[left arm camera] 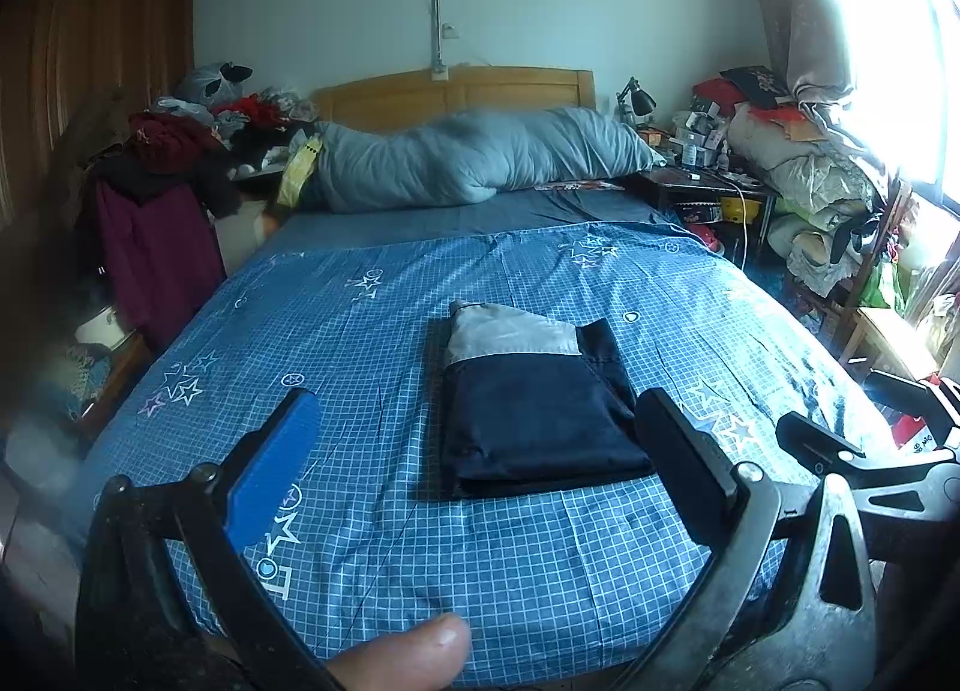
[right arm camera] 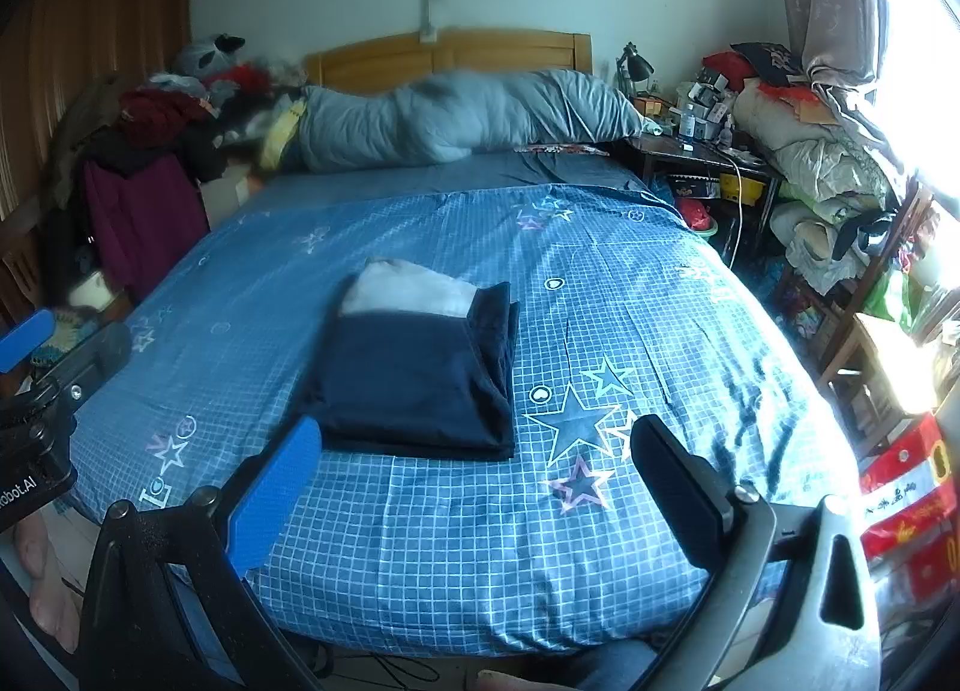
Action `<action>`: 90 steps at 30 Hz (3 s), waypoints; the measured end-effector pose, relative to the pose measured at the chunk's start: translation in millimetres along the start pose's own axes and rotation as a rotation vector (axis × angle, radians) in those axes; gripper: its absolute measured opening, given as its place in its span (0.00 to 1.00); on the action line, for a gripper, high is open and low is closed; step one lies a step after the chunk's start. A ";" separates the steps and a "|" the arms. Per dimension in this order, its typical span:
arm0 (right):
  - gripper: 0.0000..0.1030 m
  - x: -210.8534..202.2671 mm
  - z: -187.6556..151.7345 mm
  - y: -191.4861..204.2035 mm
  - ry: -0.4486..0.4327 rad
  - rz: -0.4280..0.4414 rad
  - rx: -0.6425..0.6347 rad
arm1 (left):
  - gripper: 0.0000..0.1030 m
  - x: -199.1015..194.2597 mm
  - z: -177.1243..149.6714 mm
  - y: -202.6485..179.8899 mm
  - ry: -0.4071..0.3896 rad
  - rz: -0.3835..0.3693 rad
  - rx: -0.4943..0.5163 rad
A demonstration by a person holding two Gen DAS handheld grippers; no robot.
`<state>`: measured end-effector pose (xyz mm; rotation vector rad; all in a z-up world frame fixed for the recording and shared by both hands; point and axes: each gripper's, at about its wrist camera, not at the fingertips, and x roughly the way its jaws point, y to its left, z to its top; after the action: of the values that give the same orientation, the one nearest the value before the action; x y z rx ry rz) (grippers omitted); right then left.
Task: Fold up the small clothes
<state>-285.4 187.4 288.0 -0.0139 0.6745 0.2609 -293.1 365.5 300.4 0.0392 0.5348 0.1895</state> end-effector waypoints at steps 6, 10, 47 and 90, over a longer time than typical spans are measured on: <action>1.00 0.0 2.7 -1.8 -0.005 -0.001 0.002 | 1.00 -3.4 2.0 -3.6 -0.022 0.014 0.011; 1.00 -0.1 3.3 -2.3 -0.006 -0.002 0.003 | 1.00 -3.1 4.2 -2.7 -0.025 0.015 0.001; 1.00 3.5 5.9 -1.1 0.003 0.010 -0.002 | 1.00 0.2 2.2 -7.8 0.000 0.008 -0.008; 1.00 6.3 2.0 3.4 0.008 0.016 -0.001 | 1.00 6.8 -1.4 -9.3 0.015 0.013 -0.008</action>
<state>-280.2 192.4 285.9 -0.0106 0.6829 0.2765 -286.5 357.7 295.0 0.0332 0.5492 0.2051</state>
